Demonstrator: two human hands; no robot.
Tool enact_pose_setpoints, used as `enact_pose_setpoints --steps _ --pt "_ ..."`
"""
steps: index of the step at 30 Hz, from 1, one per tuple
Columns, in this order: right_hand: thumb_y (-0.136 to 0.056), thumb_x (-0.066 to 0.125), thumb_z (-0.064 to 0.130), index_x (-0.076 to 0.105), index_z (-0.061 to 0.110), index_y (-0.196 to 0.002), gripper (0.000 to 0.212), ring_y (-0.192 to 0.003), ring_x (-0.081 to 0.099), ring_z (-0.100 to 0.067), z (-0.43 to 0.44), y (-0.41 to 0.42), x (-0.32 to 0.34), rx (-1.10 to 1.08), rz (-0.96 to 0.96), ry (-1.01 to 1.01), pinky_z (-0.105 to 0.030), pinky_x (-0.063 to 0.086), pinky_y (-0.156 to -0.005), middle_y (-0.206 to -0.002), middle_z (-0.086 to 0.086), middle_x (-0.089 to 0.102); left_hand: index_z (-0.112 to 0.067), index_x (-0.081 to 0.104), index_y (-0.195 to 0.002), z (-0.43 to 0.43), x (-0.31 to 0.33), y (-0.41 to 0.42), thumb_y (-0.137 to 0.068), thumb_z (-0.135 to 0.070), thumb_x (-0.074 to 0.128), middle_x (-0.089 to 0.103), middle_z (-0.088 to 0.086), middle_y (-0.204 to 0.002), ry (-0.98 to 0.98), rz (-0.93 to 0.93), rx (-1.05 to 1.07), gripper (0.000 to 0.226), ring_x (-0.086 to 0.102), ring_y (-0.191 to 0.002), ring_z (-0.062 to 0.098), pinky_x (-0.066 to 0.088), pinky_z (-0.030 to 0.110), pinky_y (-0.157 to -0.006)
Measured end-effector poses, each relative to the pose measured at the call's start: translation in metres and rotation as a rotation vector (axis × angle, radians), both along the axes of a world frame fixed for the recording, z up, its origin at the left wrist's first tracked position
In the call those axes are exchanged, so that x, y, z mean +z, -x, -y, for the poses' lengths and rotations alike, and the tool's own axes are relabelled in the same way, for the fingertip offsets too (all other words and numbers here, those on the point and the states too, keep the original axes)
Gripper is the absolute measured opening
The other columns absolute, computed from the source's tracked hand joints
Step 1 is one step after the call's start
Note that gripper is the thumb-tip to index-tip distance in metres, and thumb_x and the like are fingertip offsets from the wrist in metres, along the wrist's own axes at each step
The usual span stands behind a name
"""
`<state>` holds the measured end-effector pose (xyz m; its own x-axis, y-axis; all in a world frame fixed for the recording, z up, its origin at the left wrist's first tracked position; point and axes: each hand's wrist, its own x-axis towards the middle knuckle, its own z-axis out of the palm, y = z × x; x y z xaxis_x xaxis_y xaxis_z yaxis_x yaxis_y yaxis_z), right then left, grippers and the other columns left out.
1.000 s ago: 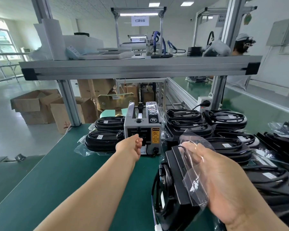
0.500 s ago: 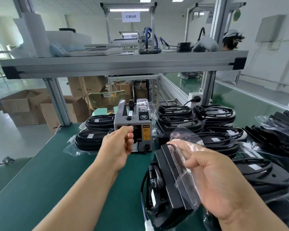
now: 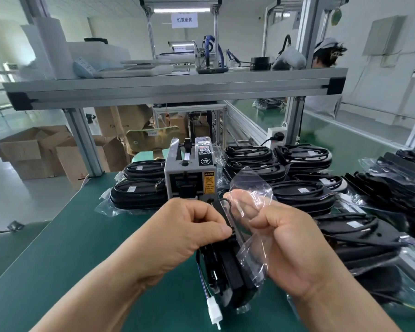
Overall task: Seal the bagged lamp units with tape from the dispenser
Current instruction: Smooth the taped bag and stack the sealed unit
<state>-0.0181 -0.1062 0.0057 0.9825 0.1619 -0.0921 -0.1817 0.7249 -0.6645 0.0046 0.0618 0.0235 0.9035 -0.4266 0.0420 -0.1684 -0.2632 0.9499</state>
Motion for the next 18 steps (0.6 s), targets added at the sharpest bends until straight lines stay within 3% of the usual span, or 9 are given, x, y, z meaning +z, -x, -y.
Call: enact_pose_setpoints --steps 5,9,11,13,15,18 --pt "-0.057 0.045 -0.007 0.066 -0.005 -0.111 0.058 -0.085 0.076 -0.02 -0.004 0.001 -0.004 -0.06 -0.02 0.04 -0.031 0.059 -0.06 -0.106 -0.016 0.075 -0.018 0.071 -0.067 -0.002 -0.004 0.003 -0.083 -0.016 0.077 0.059 -0.004 -0.064 -0.068 0.07 0.046 0.017 0.047 -0.06 0.007 0.038 0.015 -0.057" --pt "-0.056 0.048 -0.007 0.071 -0.003 -0.104 0.054 -0.104 0.071 -0.023 -0.008 -0.001 -0.006 -0.119 -0.045 0.114 -0.039 0.058 -0.081 -0.108 -0.013 0.075 -0.018 0.069 -0.064 -0.003 -0.007 0.007 -0.081 -0.018 0.074 0.051 -0.008 -0.057 -0.087 0.11 0.094 0.017 0.038 -0.05 0.005 0.032 0.012 -0.048" --pt "-0.061 0.046 -0.011 0.07 -0.002 -0.107 0.053 -0.108 0.07 -0.022 -0.009 -0.001 -0.007 -0.125 -0.052 0.119 -0.038 0.056 -0.084 -0.11 -0.012 0.075 -0.017 0.068 -0.064 -0.003 -0.008 0.009 -0.08 -0.018 0.073 0.049 -0.009 -0.055 -0.085 0.119 0.107 0.017 0.035 -0.047 0.004 0.03 0.012 -0.046" --pt "-0.071 0.041 -0.016 0.07 -0.003 -0.108 0.049 -0.106 0.071 -0.021 -0.01 -0.001 -0.006 -0.119 -0.047 0.094 -0.034 0.06 -0.077 -0.11 -0.013 0.075 -0.015 0.067 -0.066 -0.003 -0.008 0.01 -0.081 -0.017 0.073 0.047 -0.008 -0.054 -0.081 0.131 0.119 0.016 0.034 -0.046 0.004 0.03 0.012 -0.045" --pt "-0.068 0.042 -0.016 0.071 -0.004 -0.103 0.047 -0.093 0.074 -0.02 -0.012 0.0 -0.004 -0.103 -0.038 0.053 -0.03 0.061 -0.064 -0.109 -0.02 0.073 -0.014 0.067 -0.068 -0.003 -0.009 0.011 -0.081 -0.017 0.073 0.047 -0.007 -0.054 -0.089 0.15 0.135 0.014 0.035 -0.046 0.004 0.031 0.012 -0.045" --pt "-0.064 0.042 -0.014 0.07 -0.009 -0.096 0.043 -0.075 0.074 -0.023 -0.015 0.002 -0.001 -0.06 -0.028 0.022 -0.037 0.061 -0.058 -0.112 -0.026 0.069 -0.014 0.067 -0.069 -0.004 -0.011 0.013 -0.08 -0.018 0.072 0.046 -0.009 -0.053 -0.096 0.173 0.157 0.013 0.034 -0.046 0.004 0.031 0.012 -0.045"
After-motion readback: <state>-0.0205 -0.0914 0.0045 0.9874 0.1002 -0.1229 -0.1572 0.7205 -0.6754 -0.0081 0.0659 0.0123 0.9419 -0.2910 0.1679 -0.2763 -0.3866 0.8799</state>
